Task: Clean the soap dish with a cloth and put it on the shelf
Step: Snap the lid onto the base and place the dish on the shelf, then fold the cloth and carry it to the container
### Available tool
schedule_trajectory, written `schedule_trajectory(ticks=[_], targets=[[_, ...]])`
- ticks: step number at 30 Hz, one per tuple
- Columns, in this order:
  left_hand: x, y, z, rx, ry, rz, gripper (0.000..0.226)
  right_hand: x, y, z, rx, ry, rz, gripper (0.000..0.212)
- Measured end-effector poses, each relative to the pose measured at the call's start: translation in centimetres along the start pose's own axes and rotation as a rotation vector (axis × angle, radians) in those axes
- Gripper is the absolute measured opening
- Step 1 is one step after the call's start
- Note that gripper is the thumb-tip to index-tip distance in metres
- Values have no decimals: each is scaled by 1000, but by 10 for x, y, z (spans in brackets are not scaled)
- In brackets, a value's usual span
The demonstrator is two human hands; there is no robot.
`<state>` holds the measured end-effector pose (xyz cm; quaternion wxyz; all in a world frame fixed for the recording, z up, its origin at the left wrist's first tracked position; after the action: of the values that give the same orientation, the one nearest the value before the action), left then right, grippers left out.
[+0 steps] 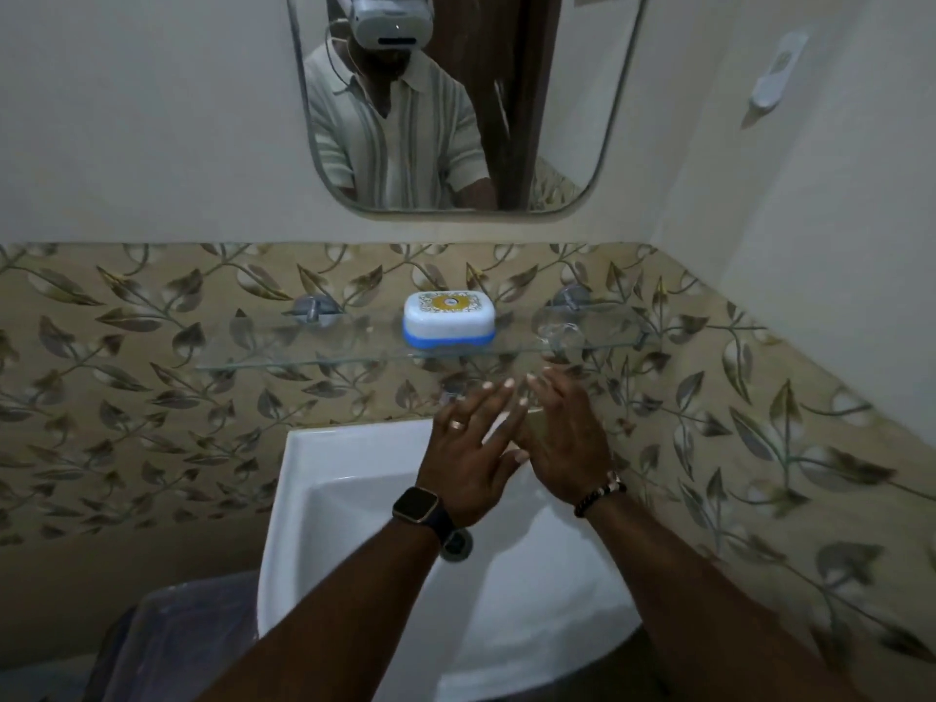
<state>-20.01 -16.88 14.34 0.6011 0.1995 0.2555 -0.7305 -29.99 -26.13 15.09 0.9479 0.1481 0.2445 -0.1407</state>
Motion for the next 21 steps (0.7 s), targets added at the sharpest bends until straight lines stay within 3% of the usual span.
schedule_trajectory(ticks=[9, 14, 21], targets=[[78, -4, 16, -6, 228, -6, 41, 4, -68, -28, 198, 259, -176, 72], [145, 6, 12, -31, 465, 37, 56, 22, -115, -46, 356, 408, -154, 77], [212, 12, 2, -133, 740, 64, 75, 66, -155, -85, 295, 745, -295, 78]])
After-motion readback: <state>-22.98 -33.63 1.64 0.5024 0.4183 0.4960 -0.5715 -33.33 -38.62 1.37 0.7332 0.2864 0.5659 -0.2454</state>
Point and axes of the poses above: each hand's wrist, its own z-axis towards the middle knuckle, its own x-axis out of the palm, y = z × x, the point moved 8 cm from there along z, towards the middle knuckle, and after that the axes turned 10 degrees about -y, right-handed, at the moved point
